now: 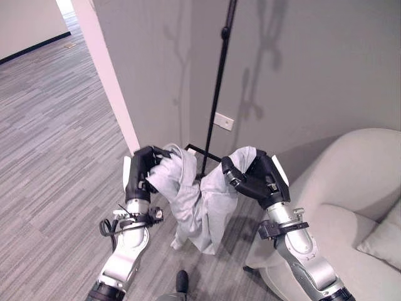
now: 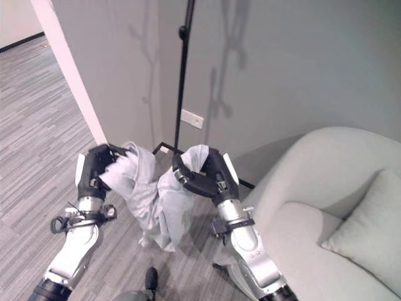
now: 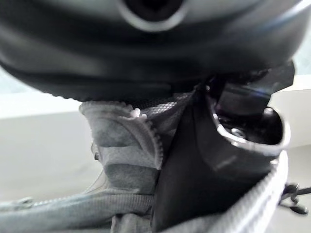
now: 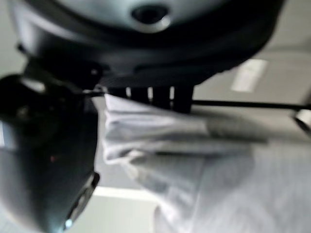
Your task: Hang the clothes on the sofa on the clothes rack.
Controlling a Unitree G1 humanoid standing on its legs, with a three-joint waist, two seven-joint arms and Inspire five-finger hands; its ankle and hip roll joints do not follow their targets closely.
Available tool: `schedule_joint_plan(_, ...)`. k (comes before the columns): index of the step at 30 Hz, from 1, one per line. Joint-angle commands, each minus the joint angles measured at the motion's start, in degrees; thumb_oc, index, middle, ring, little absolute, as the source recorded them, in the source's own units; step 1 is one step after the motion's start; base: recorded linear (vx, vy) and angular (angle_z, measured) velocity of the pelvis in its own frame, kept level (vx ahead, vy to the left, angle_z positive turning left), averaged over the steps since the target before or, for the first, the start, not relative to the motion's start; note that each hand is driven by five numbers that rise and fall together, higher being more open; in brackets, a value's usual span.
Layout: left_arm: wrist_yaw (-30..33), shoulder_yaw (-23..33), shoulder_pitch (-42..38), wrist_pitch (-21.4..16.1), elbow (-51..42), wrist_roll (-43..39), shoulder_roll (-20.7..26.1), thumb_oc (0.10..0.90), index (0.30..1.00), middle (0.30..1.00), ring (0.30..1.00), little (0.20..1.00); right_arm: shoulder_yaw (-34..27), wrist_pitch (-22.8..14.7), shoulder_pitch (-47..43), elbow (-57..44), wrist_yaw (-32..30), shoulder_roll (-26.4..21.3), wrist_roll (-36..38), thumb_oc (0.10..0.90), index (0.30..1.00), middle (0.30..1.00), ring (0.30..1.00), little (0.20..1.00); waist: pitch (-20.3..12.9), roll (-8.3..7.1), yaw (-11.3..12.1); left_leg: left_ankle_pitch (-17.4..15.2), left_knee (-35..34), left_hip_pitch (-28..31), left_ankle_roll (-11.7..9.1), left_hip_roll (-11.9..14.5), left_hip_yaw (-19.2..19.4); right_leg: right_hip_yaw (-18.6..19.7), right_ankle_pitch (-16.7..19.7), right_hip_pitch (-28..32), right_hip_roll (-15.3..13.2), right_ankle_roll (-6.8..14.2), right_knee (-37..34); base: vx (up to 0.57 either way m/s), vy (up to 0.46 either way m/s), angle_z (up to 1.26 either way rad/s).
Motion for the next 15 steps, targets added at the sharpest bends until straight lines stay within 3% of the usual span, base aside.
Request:
schedule_joint_plan(1,8.45,3.67,-7.17,-5.89,-6.47,9.56,2.04,0.4,0.3,0.3,0.3,0.3,-4.14,-5.79,-10.64,-2.99,-8.64,3.85,-7.82,0.4,0.3,0.3,0.3,0.3,-4.18,0.5,0.94,-7.55,1.29,3.2,-3.94,7.03,2.34,-2.98,21.4,-1.16,-2.23,0.05,-7.04,0.14,0.244,-0.25)
schedule_joint_plan(3,10.15,4.78,-9.23,-5.47,-6.62,12.87,2.16,0.4,0.3,0.3,0.3,0.3,-5.17,-5.8,-12.05,-4.12,-9.91,3.96,-10.9,0.4,0.3,0.3,0.3,0.3,-4.4,1.09,0.18,-8.46,-0.79,6.6,-3.69,6.38,2.81,-6.3,19.67,-2.87,-2.24,-0.65,-5.21,0.22,0.186,-0.36)
schedule_joint_plan(7,11.19,6.29,-13.14,-4.96,-5.45,18.46,2.86,0.4,0.3,0.3,0.3,0.3,-7.81,-6.1,-16.09,-4.43,-11.53,2.16,-14.46,0.4,0.3,0.3,0.3,0.3,-5.13,2.14,-2.25,-10.34,-2.58,10.77,-4.48,6.21,1.04,-7.22,10.4,-7.09,5.82,-1.69,-12.87,0.24,0.044,-0.06)
schedule_joint_plan(11,14.29,6.6,-20.81,-3.83,-0.71,21.38,3.06,0.4,0.3,0.3,0.3,0.3,-8.28,-5.86,-21.07,-1.66,-13.94,0.67,-16.54,0.4,0.3,0.3,0.3,0.3,-4.32,1.46,-4.94,-12.77,-2.83,14.86,-5.07,5.23,-1.2,-3.01,14.87,-10.17,11.4,-0.34,-27.2,0.26,-0.038,0.15)
schedule_joint_plan(15,17.23,7.02,-26.5,-1.86,2.07,26.19,3.78,0.4,0.3,0.3,0.3,0.3,-9.11,-5.04,-24.45,-0.53,-15.95,-1.29,-19.79,0.4,0.3,0.3,0.3,0.3,-4.96,1.02,-6.18,-14.97,-2.87,17.77,-5.57,4.98,-2.31,-1.02,17.74,-9.7,12.18,-0.13,-31.0,0.25,-0.058,0.52)
